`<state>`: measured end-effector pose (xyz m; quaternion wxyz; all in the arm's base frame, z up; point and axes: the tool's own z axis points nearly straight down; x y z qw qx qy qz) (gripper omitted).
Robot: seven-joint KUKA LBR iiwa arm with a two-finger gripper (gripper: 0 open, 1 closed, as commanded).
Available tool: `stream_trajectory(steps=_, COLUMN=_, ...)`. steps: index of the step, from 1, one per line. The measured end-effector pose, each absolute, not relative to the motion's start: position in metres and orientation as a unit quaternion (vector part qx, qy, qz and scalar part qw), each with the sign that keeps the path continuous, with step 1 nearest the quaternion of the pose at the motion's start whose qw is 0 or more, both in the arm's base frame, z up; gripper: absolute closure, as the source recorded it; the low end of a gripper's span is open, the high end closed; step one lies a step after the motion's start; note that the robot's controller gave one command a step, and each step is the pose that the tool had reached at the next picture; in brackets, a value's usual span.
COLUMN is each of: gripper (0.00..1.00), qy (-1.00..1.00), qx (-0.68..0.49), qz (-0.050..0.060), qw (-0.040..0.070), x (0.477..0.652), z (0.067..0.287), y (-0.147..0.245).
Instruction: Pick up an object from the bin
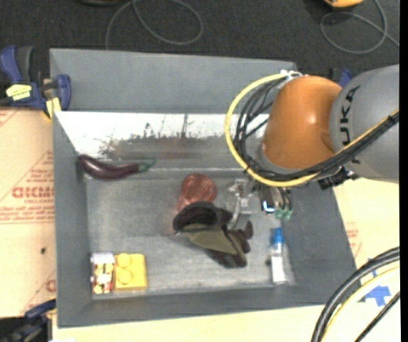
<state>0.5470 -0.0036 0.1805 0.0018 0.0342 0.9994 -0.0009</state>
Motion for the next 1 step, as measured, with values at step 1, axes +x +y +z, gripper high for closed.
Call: stream_trajectory(steps=1, gripper=1.00, qy=1.000, qx=0.022, qz=-0.001, qw=0.006, x=0.5472, z=0.2431, y=-0.0138)
